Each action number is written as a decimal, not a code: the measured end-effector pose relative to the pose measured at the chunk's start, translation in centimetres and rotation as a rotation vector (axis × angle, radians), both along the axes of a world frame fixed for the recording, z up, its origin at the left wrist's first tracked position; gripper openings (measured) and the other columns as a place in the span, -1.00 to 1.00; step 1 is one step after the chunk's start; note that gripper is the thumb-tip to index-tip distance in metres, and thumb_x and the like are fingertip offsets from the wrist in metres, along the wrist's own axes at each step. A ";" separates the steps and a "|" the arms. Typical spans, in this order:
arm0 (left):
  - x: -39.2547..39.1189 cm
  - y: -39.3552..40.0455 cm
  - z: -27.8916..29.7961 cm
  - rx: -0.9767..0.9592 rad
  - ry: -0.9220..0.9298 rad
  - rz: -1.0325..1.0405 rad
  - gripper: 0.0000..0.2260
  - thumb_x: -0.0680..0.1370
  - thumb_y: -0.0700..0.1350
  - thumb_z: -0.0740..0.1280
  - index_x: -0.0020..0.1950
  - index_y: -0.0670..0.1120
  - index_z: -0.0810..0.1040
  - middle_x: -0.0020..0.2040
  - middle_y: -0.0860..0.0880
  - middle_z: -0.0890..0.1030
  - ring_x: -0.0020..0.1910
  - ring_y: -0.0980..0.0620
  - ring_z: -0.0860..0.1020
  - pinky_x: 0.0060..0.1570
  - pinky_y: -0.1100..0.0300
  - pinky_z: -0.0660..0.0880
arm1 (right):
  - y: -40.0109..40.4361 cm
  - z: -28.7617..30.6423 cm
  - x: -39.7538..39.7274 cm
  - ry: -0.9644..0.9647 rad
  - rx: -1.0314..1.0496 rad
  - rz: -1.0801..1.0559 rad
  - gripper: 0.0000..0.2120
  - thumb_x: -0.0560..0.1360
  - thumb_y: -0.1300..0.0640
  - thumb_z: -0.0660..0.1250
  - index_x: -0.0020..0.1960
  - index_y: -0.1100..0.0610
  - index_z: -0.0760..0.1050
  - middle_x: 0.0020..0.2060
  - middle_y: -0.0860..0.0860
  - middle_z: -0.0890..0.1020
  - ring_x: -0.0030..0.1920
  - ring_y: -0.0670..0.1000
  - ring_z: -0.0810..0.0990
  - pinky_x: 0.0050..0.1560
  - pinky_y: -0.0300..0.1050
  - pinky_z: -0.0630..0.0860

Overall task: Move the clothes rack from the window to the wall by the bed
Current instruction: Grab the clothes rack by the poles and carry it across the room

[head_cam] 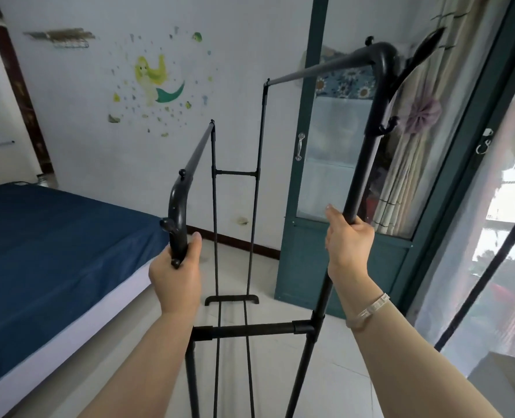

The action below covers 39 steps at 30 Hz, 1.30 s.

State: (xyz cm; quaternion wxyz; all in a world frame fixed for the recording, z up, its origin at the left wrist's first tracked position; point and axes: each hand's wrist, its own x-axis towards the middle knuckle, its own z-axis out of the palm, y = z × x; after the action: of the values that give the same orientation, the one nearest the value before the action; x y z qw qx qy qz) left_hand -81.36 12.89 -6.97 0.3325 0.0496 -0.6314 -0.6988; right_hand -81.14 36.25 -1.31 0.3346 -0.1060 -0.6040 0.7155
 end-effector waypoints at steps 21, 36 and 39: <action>-16.2 7.1 0.0 0.005 0.020 0.100 -0.60 0.43 0.11 0.40 -0.52 0.06 0.32 -0.59 0.15 0.30 -0.53 0.20 0.29 -0.43 0.30 0.33 | 6.7 0.1 -18.9 0.022 -0.031 0.115 -0.57 0.41 0.03 0.42 -0.38 0.01 0.17 -0.50 0.01 0.21 -0.52 -0.03 0.13 -0.53 -0.19 0.13; -29.2 4.5 0.2 0.023 -0.028 0.094 -0.63 0.39 0.18 0.39 -0.53 0.08 0.39 -0.59 0.13 0.33 -0.51 0.14 0.30 -0.40 0.12 0.36 | 4.0 0.0 -32.4 0.003 -0.011 0.099 -0.56 0.40 0.03 0.42 -0.38 0.01 0.15 -0.48 0.04 0.19 -0.48 0.00 0.13 -0.47 -0.12 0.14; -31.6 4.7 0.2 -0.002 -0.021 0.121 -0.63 0.44 0.13 0.39 -0.53 0.10 0.41 -0.59 0.14 0.34 -0.52 0.16 0.31 -0.39 0.12 0.37 | 4.0 0.1 -35.0 0.005 -0.015 0.111 -0.57 0.39 0.02 0.42 -0.38 0.00 0.15 -0.50 0.02 0.19 -0.50 -0.01 0.13 -0.50 -0.15 0.12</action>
State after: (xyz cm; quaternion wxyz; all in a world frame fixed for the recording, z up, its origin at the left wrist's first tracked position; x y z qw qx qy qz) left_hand -112.93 17.57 -6.78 0.3674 0.0946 -0.6313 -0.6764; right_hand -116.11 40.29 -1.26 0.2952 -0.0732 -0.6029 0.7376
